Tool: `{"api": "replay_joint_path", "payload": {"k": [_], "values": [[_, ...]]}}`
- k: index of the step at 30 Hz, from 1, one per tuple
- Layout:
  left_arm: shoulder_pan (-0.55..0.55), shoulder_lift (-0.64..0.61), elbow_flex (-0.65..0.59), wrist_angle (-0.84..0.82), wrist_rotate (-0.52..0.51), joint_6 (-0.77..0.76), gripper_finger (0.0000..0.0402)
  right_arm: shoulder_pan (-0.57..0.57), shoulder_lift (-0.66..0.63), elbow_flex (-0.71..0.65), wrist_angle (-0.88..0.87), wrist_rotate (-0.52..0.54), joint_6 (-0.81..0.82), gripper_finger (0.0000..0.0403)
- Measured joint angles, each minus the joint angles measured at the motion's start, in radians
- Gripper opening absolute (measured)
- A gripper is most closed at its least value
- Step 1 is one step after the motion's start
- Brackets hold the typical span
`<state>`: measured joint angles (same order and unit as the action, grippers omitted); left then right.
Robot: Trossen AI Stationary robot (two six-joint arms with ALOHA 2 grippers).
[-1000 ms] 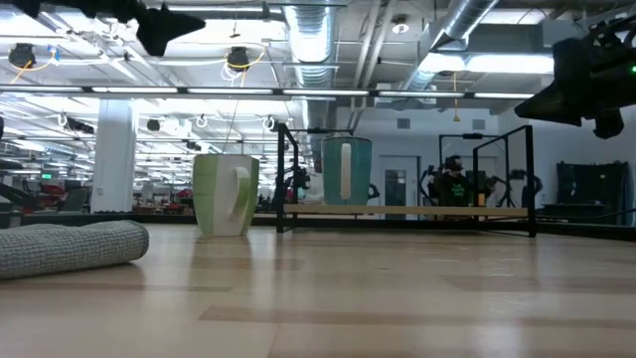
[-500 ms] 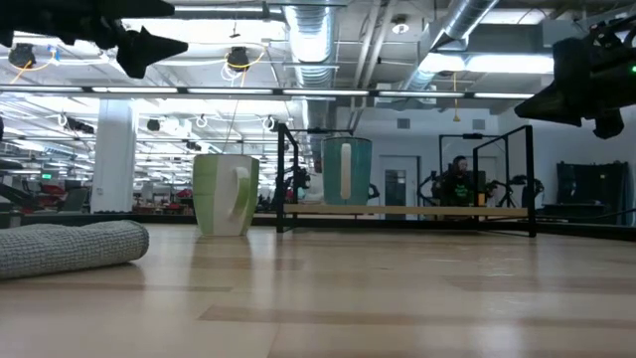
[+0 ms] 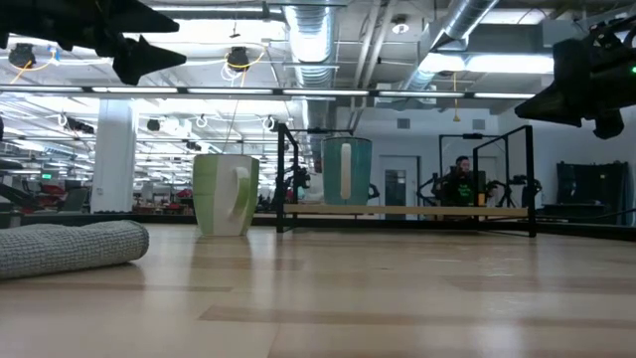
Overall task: Stack small to large cups/mugs on shelf
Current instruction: Put the green mug on the shelf
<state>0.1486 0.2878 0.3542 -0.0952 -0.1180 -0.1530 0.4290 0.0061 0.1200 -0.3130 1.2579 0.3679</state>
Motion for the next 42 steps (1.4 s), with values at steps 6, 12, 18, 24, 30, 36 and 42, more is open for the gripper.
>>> {"api": "replay_joint_path", "payload": {"k": [6, 12, 18, 24, 30, 36, 42], "values": [[0.000, 0.000, 0.000, -0.005, 0.000, -0.051, 0.0328, 0.000, 0.000, 0.000, 0.000, 0.000, 0.000, 0.0074], [0.000, 0.000, 0.000, -0.005, 0.008, -0.139, 0.0328, 0.000, 0.000, 0.000, 0.000, 0.000, 0.000, 0.0074], [0.000, 0.000, 0.000, -0.005, -0.018, -0.241, 0.0328, 0.000, 0.000, 0.000, 0.000, 0.000, 0.000, 0.0074], [0.000, 0.000, 0.000, -0.005, -0.019, -0.240, 0.0328, 0.000, 0.000, 0.000, 0.000, 0.000, 0.000, 0.0074], [-0.002, 0.009, 0.000, 0.001, -0.021, -0.243, 0.0328, 0.000, 0.000, 0.000, 0.000, 0.000, 0.000, 0.0074], [-0.028, 0.067, 0.001, 0.067, -0.022, -0.225, 0.0328, 0.000, 0.000, 0.000, 0.000, 0.000, -0.001, 0.0074], [-0.040, 0.101, 0.001, 0.094, -0.033, -0.191, 0.0328, 0.000, 0.000, 0.000, 0.008, -0.005, 0.069, 0.0074]]}}
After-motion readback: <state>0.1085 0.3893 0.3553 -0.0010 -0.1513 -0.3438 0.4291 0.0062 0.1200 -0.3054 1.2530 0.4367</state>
